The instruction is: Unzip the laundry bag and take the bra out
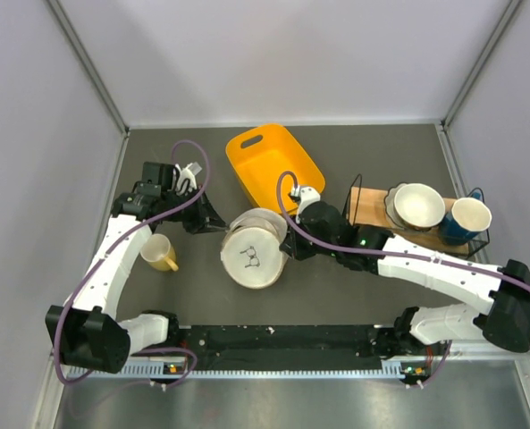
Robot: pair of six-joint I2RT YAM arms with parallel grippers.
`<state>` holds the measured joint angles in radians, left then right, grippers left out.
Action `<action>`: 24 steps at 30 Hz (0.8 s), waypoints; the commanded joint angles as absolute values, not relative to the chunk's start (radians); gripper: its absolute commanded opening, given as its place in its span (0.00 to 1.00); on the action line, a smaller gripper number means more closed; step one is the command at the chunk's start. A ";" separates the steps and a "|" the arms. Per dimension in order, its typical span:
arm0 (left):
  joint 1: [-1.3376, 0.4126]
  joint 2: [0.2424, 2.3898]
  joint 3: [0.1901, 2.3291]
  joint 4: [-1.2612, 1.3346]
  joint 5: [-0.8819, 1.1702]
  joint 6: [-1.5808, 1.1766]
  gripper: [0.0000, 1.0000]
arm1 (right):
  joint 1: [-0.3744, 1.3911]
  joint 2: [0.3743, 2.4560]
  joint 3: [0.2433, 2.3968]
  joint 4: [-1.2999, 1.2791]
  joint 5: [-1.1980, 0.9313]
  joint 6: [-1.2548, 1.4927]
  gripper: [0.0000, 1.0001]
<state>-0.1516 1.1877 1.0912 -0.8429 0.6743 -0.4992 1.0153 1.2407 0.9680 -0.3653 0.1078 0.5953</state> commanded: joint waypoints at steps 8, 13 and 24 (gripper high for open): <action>-0.147 1.193 1.175 -0.913 0.474 -0.427 0.63 | 1.025 1.281 1.144 -0.366 -0.053 0.580 0.00; -0.149 1.100 1.288 -0.976 0.325 -0.382 0.93 | 1.023 1.396 1.302 -0.453 -0.132 0.583 0.00; -0.159 0.908 1.169 -0.962 0.613 -0.327 0.76 | 0.953 1.583 1.486 -0.426 -0.224 0.658 0.00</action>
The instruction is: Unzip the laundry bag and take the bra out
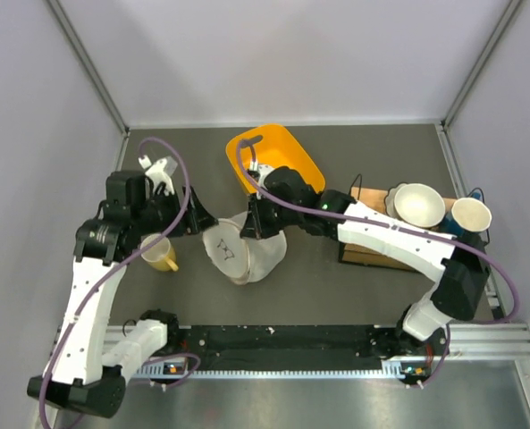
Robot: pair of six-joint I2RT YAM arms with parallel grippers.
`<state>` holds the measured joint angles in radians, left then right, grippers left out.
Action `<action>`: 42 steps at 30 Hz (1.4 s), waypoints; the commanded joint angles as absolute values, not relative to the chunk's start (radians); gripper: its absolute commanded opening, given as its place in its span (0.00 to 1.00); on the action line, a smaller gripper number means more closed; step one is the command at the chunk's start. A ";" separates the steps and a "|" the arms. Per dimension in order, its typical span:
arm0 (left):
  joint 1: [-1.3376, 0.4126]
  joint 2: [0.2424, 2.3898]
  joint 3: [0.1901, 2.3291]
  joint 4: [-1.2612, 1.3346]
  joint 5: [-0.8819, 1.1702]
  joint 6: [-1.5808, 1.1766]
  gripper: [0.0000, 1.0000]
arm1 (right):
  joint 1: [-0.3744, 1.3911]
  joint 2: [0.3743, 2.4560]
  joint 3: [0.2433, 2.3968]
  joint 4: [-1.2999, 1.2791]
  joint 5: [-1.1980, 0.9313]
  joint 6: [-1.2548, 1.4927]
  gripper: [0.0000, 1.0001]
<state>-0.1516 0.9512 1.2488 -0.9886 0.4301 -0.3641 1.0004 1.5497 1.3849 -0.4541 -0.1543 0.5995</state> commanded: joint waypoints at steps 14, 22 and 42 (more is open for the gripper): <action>-0.477 0.902 1.002 -0.743 0.339 -0.503 0.81 | 0.910 1.637 1.534 -0.380 -0.365 0.801 0.00; -0.566 0.960 0.996 -0.707 0.153 -0.531 0.68 | 0.911 1.626 1.522 -0.370 -0.374 0.802 0.00; -0.569 1.017 1.492 -1.022 0.230 -0.359 0.00 | 0.792 1.341 1.347 -0.368 -0.169 0.746 0.68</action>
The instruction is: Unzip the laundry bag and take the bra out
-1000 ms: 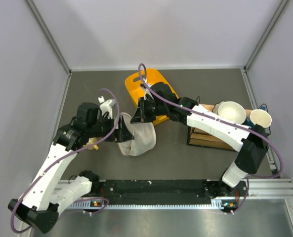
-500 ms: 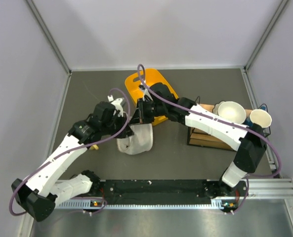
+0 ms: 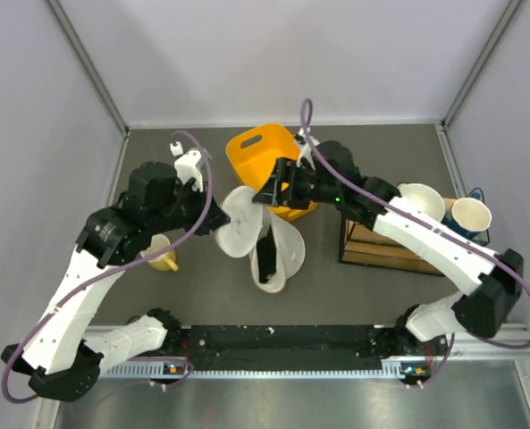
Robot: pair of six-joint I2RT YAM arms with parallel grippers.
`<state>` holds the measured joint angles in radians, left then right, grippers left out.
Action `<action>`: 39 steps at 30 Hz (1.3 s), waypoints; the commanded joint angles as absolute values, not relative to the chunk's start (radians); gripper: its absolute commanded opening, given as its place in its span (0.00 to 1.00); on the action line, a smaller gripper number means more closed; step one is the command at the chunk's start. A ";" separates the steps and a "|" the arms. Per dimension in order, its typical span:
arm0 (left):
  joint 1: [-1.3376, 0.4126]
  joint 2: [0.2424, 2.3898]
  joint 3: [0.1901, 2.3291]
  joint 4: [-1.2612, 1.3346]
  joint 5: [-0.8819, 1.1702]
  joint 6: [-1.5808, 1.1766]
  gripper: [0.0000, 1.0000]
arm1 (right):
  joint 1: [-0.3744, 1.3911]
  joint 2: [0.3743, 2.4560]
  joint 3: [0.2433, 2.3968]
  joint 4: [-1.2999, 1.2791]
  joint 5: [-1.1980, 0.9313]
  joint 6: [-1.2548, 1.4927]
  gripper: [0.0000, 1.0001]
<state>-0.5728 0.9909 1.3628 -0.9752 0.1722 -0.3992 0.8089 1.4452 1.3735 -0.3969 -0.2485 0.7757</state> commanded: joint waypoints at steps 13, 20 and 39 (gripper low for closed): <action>-0.531 1.095 1.442 -1.057 0.224 -0.420 0.00 | 0.916 1.284 1.198 -0.434 -0.045 0.561 0.35; -0.442 1.036 1.339 -0.996 0.316 -0.426 0.00 | 1.023 1.356 1.152 -0.345 -0.049 0.578 0.26; -0.337 1.025 1.325 -1.012 0.310 -0.385 0.00 | 1.008 1.663 1.333 -0.368 0.291 0.416 0.60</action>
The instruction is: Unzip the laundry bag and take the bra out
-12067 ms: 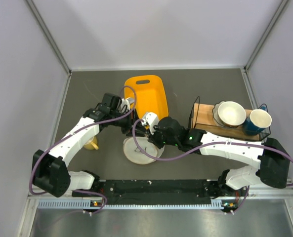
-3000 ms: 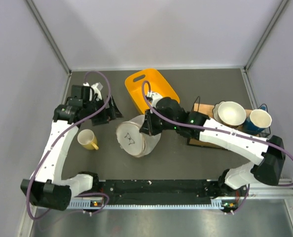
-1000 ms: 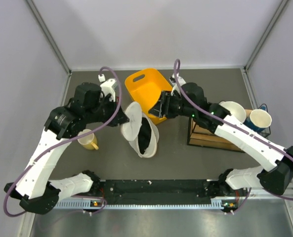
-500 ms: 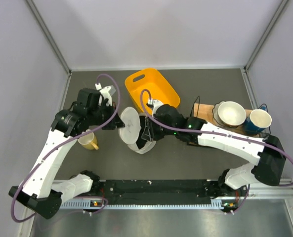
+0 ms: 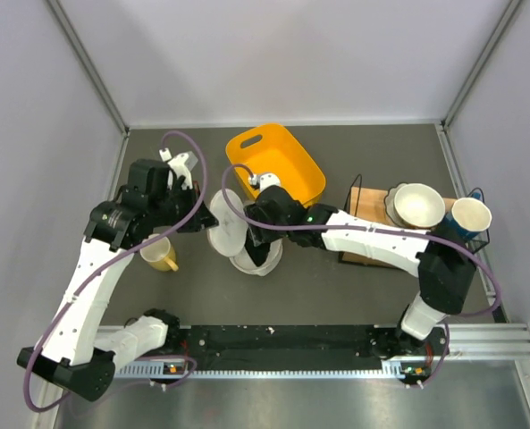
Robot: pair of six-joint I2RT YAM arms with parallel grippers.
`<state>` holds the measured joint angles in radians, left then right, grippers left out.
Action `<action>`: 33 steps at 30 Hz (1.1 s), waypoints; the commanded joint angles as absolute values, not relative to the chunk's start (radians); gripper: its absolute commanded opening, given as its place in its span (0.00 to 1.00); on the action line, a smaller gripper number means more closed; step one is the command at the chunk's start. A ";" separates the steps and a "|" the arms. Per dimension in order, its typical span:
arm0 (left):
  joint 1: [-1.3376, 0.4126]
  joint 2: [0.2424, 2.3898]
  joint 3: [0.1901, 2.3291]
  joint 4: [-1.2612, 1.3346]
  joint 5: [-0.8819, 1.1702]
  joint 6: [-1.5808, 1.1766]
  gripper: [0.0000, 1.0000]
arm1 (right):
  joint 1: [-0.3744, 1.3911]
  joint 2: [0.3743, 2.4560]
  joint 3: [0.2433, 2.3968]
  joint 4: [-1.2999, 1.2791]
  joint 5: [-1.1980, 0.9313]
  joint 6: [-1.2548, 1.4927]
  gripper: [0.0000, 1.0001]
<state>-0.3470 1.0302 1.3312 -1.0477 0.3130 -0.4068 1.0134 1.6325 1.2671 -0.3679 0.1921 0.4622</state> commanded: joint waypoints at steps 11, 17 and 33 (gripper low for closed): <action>-0.301 1.000 1.282 -1.018 0.311 -0.353 0.00 | 0.988 1.735 1.322 -0.296 0.291 0.460 0.21; -0.270 0.982 1.259 -1.029 0.288 -0.333 0.00 | 0.985 1.580 1.255 -0.223 0.177 0.433 0.00; -0.249 1.068 1.204 -1.008 0.242 -0.356 0.00 | 0.980 1.243 1.305 -0.147 -0.147 0.385 0.00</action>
<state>-0.2554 1.0580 1.2148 -1.0458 0.2493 -0.3576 0.9916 1.2762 1.2179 -0.2321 -0.0948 0.3996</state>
